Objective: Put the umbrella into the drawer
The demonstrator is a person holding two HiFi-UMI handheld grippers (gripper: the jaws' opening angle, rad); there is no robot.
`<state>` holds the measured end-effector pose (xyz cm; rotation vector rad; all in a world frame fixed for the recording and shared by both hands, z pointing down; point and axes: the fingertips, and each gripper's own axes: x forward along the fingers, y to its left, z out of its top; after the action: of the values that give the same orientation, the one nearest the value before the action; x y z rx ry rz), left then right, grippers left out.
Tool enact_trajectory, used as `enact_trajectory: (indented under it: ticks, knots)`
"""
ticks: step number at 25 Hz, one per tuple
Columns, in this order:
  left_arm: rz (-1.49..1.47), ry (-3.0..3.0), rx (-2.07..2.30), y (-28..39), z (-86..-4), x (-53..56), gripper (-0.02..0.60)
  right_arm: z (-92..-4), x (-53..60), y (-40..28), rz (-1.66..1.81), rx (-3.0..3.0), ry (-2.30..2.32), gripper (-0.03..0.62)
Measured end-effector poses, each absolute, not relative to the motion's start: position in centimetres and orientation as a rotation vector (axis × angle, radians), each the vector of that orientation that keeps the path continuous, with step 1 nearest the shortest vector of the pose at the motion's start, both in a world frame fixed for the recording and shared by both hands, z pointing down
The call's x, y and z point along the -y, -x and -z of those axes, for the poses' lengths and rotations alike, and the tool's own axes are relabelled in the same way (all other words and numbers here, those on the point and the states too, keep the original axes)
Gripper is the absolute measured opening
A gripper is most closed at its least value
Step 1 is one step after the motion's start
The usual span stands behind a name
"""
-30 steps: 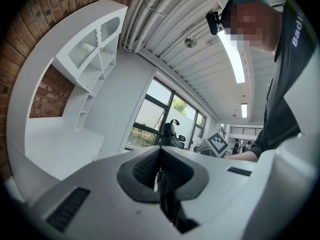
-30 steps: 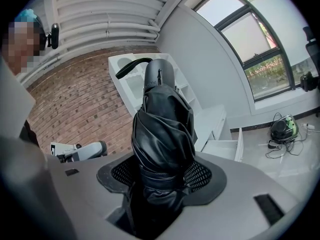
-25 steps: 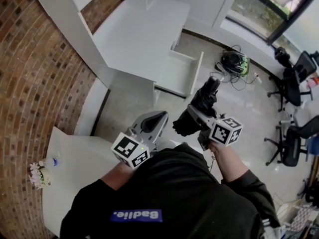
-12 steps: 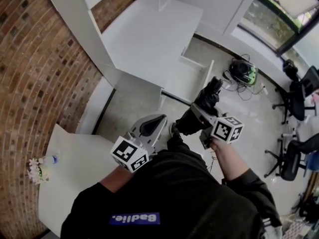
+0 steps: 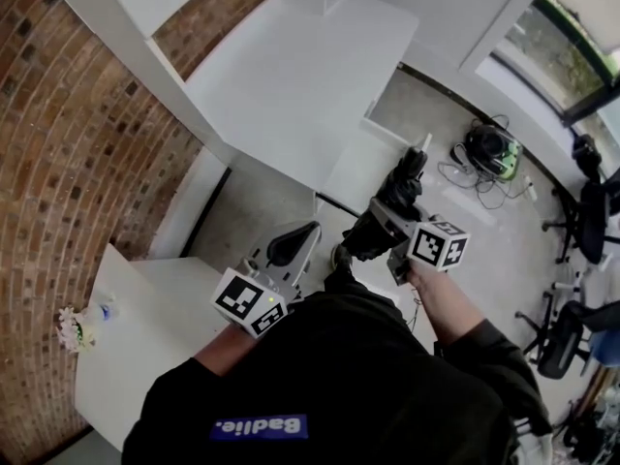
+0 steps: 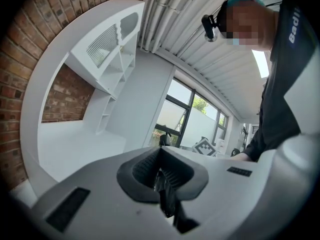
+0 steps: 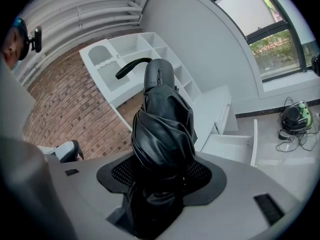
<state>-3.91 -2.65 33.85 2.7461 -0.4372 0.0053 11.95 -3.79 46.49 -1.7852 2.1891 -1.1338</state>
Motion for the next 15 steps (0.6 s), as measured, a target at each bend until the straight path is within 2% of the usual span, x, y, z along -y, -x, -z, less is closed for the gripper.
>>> enact_trajectory:
  ticks: [15]
  knots:
    - [-0.079, -2.694, 0.603, -2.6, -35.4, 9.8, 0.002, -55.1, 12.7, -20.4, 1.391, -2.101, 1.777, 0.276]
